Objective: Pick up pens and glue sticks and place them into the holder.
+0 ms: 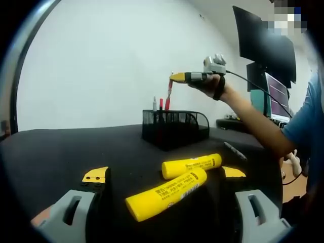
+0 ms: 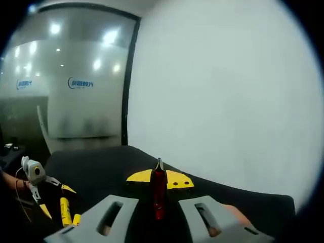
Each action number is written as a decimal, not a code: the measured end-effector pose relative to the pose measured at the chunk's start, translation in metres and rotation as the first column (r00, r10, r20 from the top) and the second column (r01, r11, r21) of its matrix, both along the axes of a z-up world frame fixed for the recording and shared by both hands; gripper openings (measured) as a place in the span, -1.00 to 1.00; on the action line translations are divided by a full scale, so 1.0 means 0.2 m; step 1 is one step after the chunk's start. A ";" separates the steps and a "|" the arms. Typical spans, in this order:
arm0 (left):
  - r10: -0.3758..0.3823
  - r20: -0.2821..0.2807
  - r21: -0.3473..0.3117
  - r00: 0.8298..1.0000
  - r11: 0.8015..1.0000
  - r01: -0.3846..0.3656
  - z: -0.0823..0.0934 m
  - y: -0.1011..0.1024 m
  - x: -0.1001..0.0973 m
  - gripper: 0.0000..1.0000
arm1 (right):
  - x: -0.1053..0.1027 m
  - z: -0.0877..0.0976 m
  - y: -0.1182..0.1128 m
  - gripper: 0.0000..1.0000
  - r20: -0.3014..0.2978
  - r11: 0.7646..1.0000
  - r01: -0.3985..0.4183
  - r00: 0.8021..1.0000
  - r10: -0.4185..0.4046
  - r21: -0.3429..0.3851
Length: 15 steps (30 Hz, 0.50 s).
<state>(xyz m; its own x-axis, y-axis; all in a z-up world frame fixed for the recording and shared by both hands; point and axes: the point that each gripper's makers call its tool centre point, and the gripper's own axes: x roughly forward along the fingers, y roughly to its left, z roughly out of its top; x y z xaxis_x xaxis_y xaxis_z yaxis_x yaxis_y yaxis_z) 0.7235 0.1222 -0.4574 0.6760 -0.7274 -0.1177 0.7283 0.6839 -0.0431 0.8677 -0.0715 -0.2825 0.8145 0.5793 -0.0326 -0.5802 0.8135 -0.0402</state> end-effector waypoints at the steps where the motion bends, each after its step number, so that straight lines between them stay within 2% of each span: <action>1: 0.000 0.000 0.000 1.000 1.000 0.000 0.00 0.00 0.00 0.68 | 0.00 -0.01 0.00 -0.90 -0.004 1.000 -0.003 1.000 0.003 -0.002; 6: 0.002 -0.001 0.004 1.000 1.000 -0.002 0.00 0.00 0.00 0.67 | 0.01 -0.06 0.02 -0.90 -0.027 1.000 -0.010 1.000 0.010 -0.015; 15: 0.004 -0.001 0.006 1.000 1.000 -0.004 -0.01 0.00 0.00 0.67 | 0.02 -0.18 0.06 -0.90 -0.114 0.997 -0.043 0.993 0.036 -0.067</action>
